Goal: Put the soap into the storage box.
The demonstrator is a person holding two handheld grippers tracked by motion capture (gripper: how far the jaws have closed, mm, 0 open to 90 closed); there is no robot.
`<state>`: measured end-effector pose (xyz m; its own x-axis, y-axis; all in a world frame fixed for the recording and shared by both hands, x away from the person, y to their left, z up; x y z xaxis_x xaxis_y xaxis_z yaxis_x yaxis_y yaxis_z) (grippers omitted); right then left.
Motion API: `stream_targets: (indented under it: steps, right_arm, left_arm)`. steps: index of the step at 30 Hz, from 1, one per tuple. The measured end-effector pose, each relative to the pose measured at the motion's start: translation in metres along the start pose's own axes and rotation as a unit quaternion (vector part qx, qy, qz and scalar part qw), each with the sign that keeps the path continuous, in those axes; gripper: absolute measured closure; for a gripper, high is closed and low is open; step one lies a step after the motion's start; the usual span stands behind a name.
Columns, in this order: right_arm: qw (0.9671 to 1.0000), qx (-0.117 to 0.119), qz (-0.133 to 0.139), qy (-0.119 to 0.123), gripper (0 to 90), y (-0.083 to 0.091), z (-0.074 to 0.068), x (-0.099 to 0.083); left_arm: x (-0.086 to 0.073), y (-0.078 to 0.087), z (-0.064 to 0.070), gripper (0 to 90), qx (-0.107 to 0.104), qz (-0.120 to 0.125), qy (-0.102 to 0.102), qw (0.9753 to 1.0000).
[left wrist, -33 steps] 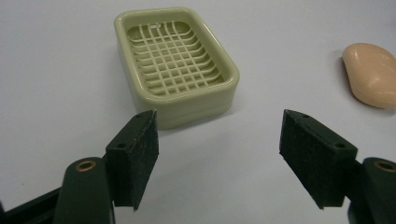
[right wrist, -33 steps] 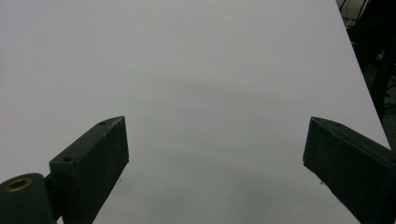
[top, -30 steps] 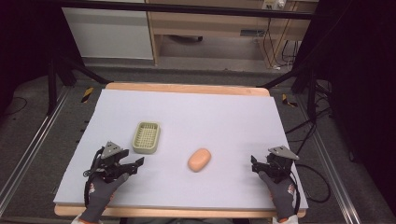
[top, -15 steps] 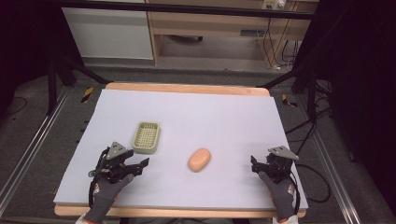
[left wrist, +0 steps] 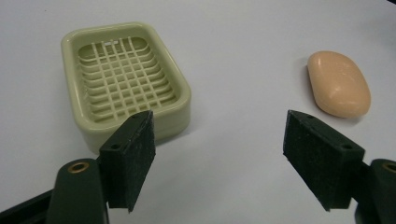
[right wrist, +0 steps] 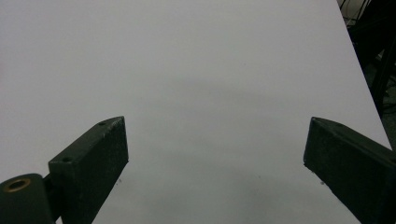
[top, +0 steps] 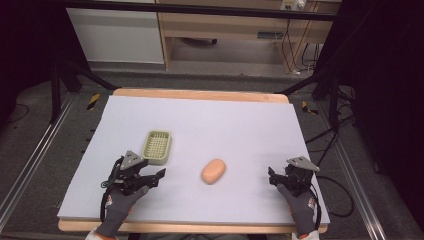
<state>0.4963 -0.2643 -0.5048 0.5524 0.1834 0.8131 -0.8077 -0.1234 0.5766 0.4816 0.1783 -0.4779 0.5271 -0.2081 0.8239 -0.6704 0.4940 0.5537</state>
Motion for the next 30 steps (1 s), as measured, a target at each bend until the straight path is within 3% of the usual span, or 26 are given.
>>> stream_targets:
  steps: [18, 30]
  right_arm:
    - [1.0, 0.001, -0.004, 0.003, 7.0, -0.001, -0.002, -0.001]
    - [1.0, 0.007, -0.004, 0.003, 7.2, 0.0, -0.005, 0.0]
  left_arm:
    - [0.003, -0.006, 0.013, 22.9, -0.016, -0.005, -0.008, 0.9998]
    - [0.017, -0.006, 0.018, 22.3, -0.025, 0.005, -0.011, 0.9996]
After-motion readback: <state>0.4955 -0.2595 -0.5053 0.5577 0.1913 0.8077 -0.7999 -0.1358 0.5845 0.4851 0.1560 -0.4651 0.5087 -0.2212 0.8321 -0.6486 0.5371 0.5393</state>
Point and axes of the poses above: each handheld gripper's, and its own axes: y roughly backward along the jaws, x roughly out of its top, z roughly to its right, the point moved 6 cm from there along -y, roughly forward along the jaws, and after that the axes turned 1 degree about y, right-handed, at the moved point
